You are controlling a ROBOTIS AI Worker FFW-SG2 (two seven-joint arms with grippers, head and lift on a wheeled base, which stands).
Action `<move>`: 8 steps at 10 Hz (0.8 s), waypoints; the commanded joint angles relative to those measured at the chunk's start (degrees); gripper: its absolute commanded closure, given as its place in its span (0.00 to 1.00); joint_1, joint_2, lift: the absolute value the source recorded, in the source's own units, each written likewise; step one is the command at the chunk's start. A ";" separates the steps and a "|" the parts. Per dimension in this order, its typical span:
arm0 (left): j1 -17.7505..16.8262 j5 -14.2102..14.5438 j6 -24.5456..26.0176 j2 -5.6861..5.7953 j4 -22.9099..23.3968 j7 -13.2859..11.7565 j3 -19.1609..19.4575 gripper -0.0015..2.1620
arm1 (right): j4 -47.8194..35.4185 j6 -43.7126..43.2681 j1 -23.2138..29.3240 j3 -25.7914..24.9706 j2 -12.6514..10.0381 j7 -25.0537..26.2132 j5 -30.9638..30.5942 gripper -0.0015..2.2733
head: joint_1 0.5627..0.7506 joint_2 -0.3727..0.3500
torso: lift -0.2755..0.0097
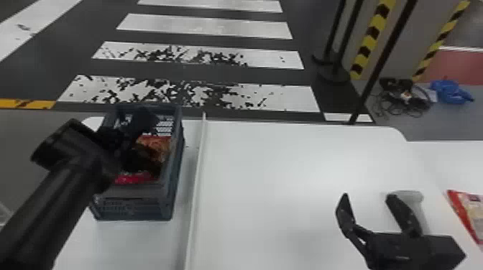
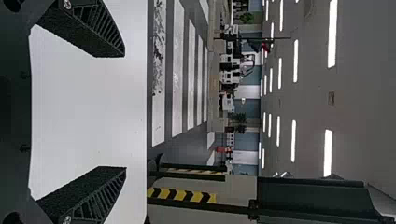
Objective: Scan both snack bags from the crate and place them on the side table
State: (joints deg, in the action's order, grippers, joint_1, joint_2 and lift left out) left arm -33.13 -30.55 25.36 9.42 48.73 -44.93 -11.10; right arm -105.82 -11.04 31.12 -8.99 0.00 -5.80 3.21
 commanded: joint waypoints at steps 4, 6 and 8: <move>2.19 1.29 -2.20 -0.28 2.24 5.03 5.73 0.99 | 0.00 0.10 0.26 -0.68 -0.05 0.00 0.13 0.03 | 0.70 0.44 | 0.62; 3.51 5.42 -2.20 -0.37 5.23 4.24 9.60 0.99 | 0.00 0.10 0.35 -0.77 -0.05 0.08 0.13 0.03 | 0.70 0.44 | 0.62; 4.03 7.88 -2.20 -0.46 6.64 3.27 11.71 0.99 | 0.00 0.10 0.26 -0.77 -0.05 0.08 0.13 0.03 | 0.70 0.43 | 0.62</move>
State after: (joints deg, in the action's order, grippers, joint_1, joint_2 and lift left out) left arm -29.18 -23.35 23.16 8.91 55.13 -41.65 0.08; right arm -105.79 -10.95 31.43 -9.76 0.00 -5.71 3.34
